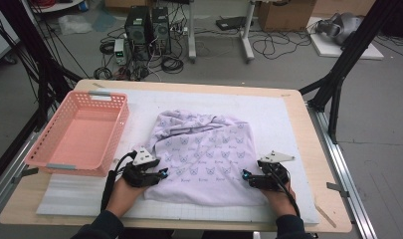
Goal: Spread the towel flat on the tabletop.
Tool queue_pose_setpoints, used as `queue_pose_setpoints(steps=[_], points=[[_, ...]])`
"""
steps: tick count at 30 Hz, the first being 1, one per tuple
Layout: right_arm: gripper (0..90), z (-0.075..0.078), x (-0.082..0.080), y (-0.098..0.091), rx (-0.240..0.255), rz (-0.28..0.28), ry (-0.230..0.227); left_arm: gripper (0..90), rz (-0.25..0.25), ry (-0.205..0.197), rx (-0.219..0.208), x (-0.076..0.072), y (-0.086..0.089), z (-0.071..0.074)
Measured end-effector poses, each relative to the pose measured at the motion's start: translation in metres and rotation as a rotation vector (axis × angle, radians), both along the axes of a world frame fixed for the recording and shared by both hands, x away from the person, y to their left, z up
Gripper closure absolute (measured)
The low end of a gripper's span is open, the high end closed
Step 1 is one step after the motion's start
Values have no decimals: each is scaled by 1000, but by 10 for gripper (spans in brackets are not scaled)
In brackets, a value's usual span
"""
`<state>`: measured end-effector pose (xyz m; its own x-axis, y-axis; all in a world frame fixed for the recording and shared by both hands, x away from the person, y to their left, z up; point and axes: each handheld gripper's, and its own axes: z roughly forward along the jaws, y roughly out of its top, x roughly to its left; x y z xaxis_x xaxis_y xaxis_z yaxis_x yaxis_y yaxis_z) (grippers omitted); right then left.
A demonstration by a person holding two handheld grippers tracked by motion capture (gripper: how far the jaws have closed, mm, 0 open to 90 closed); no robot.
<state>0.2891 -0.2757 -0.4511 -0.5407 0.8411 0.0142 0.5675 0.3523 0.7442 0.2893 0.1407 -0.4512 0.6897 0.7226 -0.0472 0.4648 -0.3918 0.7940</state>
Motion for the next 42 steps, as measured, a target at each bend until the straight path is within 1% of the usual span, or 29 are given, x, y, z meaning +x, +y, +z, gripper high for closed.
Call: queue_pose_setpoints(steps=[2, 3, 4, 5, 6, 7, 8, 9, 11, 15, 18, 21, 23, 24, 25, 26, 27, 29, 31, 32, 33, 34, 35, 36, 37, 38, 40, 41, 42], points=[[318, 0, -1, 0, 4, -2, 2, 795, -27, 21, -29, -2, 2, 0], [350, 0, -1, 0, 9, 2, 5, 831, -33, 29, -32, -3, 2, 0], [389, 1, -2, -1, 5, 0, 5, 840, -34, 41, -42, -3, 3, 0], [464, 2, -3, -1, 7, 3, 8, 845, -37, 58, -58, -3, 5, 0], [571, 3, -4, -1, 7, 12, 9, 847, -39, 77, -82, -4, 8, -1], [657, 4, -6, -2, 13, 32, 14, 849, -41, 96, -102, -5, 11, -1], [709, 4, -8, -2, 12, 44, 10, 850, -44, 106, -113, -7, 14, -1], [796, 4, -9, -2, 15, 58, 18, 850, -42, 113, -120, -10, 17, -1], [835, 6, -11, -2, 11, 69, 32, 851, -46, 120, -126, -14, 21, 0], [845, 10, -17, -4, 23, 99, 76, 851, -46, 112, -147, -23, 32, 10], [845, 12, -30, -10, 32, 137, 101, 852, -50, 120, -177, -31, 45, 16], [846, 14, -43, -17, 79, 193, 143, 853, -61, 123, -193, -38, 54, 19], [826, 16, -49, -19, 67, 213, 137, 839, -61, 107, -201, -38, 56, 19], [745, 18, -50, -20, 69, 210, 118, 771, -43, 91, -203, -36, 55, 17], [639, 19, -49, -20, 74, 187, 93, 603, -18, 100, -212, -31, 54, 16], [588, 20, -48, -20, 81, 153, 69, 499, -5, 120, -231, -27, 52, 15], [567, 21, -45, -19, 96, 128, 51, 471, -1, 126, -244, -23, 50, 14], [535, 21, -38, -16, 97, 94, 25, 446, 1, 141, -233, -15, 42, 10], [476, 16, -28, -10, 62, 52, 23, 438, -3, 158, -189, -8, 30, 6], [476, 13, -23, -8, 43, 41, 30, 443, -7, 161, -163, -6, 23, 3], [472, 9, -19, -5, 31, 39, 42, 469, -10, 124, -133, -6, 18, 2], [473, 6, -16, -3, 21, 41, 54, 565, -3, 96, -87, -6, 13, 2], [502, 5, -13, -1, 14, 44, 36, 703, 14, 72, -45, -6, 11, 3], [592, 5, -11, 0, 13, 53, 30, 830, 25, 94, -56, -1, 11, 4], [764, 5, -8, 0, 26, 76, 35, 842, 41, 107, -67, 3, 10, 4], [840, 6, -5, 1, 20, 87, 32, 850, 49, 99, -50, 8, 10, 5], [862, 6, 4, 4, 7, 97, 25, 855, 75, 87, -31, 19, 7, 7], [863, 6, 9, 6, -9, 95, 9, 855, 89, 80, -24, 25, 7, 7], [864, 6, 13, 8, -23, 91, -5, 855, 113, 72, -39, 31, 7, 7]])
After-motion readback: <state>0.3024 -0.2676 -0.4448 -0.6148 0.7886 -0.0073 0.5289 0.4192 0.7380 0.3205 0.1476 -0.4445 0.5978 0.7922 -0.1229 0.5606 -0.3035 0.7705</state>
